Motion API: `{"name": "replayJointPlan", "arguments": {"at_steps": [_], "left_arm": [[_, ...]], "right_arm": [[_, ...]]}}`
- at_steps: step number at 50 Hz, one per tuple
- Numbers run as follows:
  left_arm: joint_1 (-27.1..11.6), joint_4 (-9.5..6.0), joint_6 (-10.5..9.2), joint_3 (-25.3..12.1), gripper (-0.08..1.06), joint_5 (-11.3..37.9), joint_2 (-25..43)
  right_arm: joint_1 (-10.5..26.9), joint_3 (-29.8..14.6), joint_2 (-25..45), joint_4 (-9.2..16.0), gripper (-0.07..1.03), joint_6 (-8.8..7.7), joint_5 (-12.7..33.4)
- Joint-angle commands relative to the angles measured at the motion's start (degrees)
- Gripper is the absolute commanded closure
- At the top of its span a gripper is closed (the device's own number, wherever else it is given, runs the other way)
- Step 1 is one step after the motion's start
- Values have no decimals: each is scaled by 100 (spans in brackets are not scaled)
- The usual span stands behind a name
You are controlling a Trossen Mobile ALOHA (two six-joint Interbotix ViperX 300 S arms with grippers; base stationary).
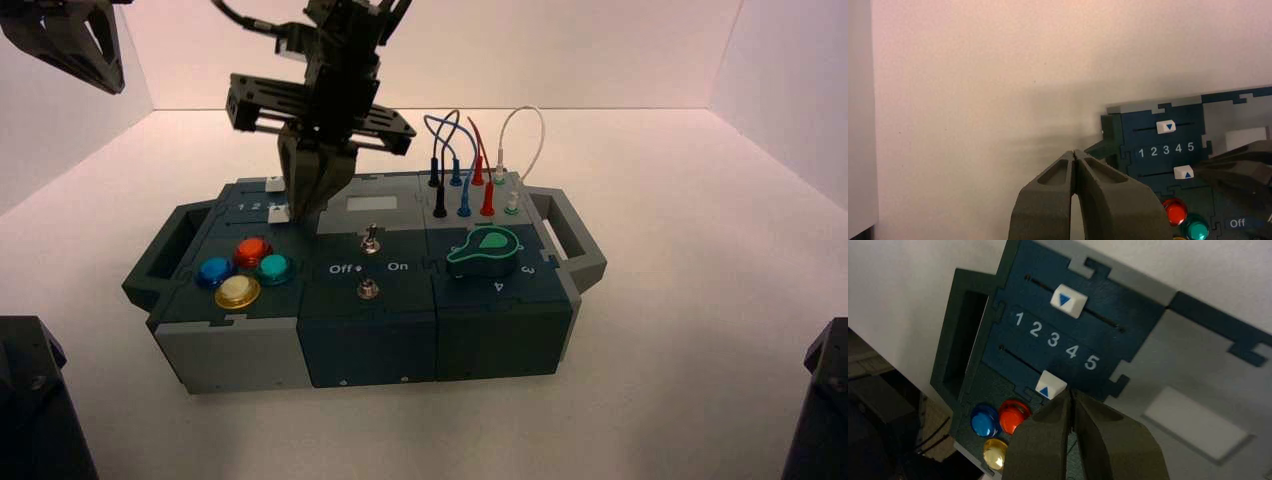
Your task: Move the bottom slider to position 1.
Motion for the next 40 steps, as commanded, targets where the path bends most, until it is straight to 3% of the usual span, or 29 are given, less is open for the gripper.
{"name": "replayJointPlan", "arguments": {"at_steps": [1,40], "left_arm": [[9,0,9,-105,101,-18,-9],[9,9,9,-97,101,-9,-9]], "right_arm": [[105,-185,-53,79,99,-9,0],[220,-492,132,114,99,-18,44]]}}
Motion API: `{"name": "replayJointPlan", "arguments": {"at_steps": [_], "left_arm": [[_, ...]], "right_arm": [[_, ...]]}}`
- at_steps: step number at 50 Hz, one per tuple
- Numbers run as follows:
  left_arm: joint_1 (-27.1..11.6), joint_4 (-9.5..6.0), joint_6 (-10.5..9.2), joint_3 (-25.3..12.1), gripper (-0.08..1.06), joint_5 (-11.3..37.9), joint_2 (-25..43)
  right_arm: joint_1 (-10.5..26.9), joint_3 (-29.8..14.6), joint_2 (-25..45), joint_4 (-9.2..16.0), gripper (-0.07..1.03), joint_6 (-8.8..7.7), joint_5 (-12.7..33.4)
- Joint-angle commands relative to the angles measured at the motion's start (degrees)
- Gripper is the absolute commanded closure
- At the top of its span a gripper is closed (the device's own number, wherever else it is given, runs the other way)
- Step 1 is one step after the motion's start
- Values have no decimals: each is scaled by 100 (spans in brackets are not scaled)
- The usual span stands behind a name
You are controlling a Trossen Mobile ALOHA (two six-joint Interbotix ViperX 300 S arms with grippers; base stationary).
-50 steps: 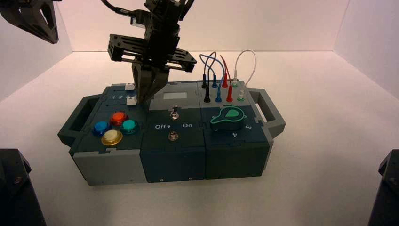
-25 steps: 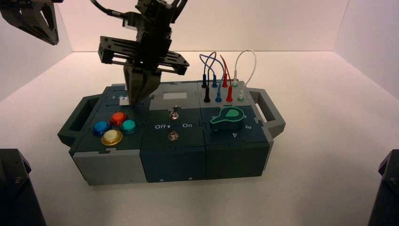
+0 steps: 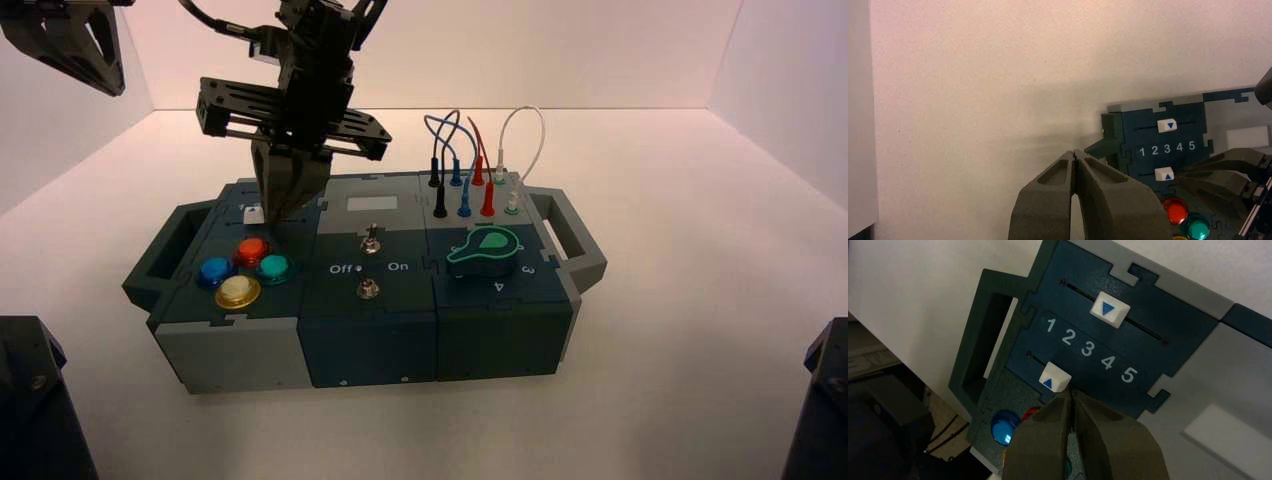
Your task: Move the bottom slider to position 1.
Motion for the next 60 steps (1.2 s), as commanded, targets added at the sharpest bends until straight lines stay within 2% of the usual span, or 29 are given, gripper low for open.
{"name": "replayJointPlan", "arguments": {"at_steps": [1,45,53,60], "left_arm": [[9,0,9,-97,101,-9,-26],[9,18,18,-88,101,26,9],[9,35,18,-88,100,35,35],[9,35,18,-79,101,35,62]], "right_arm": [[53,-167,-88,26,99,-9,-9],[185,-668,193,44,99,-9,141],[185,-668,193,44,99,-18,176],[158,-457,79,-18,99,-70,229]]}}
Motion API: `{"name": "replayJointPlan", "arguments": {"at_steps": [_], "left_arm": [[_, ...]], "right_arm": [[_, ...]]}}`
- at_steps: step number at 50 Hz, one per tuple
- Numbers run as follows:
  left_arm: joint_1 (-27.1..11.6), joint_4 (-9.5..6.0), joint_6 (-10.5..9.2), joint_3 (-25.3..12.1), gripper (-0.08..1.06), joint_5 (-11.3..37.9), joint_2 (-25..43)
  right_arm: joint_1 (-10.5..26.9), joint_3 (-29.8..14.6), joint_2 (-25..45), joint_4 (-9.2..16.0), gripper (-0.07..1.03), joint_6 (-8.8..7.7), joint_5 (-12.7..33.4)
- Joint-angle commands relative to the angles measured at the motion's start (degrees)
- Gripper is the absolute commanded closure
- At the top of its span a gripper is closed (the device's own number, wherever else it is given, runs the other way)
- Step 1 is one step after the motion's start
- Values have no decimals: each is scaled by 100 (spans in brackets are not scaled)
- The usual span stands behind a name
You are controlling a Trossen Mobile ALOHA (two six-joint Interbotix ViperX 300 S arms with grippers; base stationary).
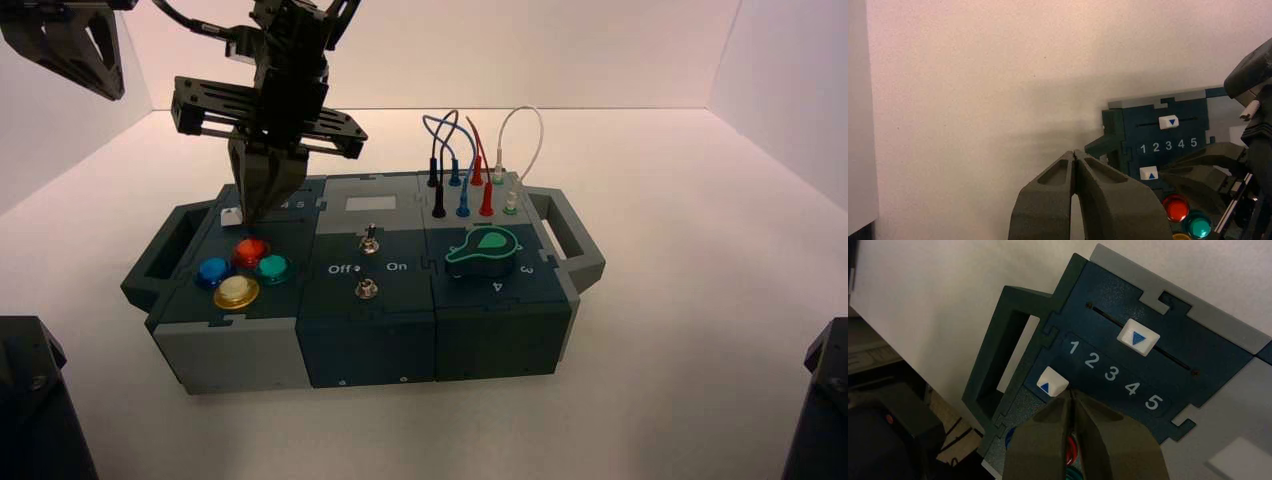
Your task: Move the bottom slider to position 1.
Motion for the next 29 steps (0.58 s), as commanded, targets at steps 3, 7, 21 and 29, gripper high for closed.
{"name": "replayJointPlan", "arguments": {"at_steps": [3,7,21,29], "left_arm": [[9,18,9,-88,101,-18,9],[18,18,9,-97,101,-18,18],[18,18,9,-97,101,-18,53],[18,18,9,-97,101,0,79]], "right_arm": [[35,185,-316,-79,99,-79,9],[35,325,-466,-185,99,-88,26],[35,861,-993,-352,99,-105,97],[44,940,-1055,-396,99,-114,105]]}}
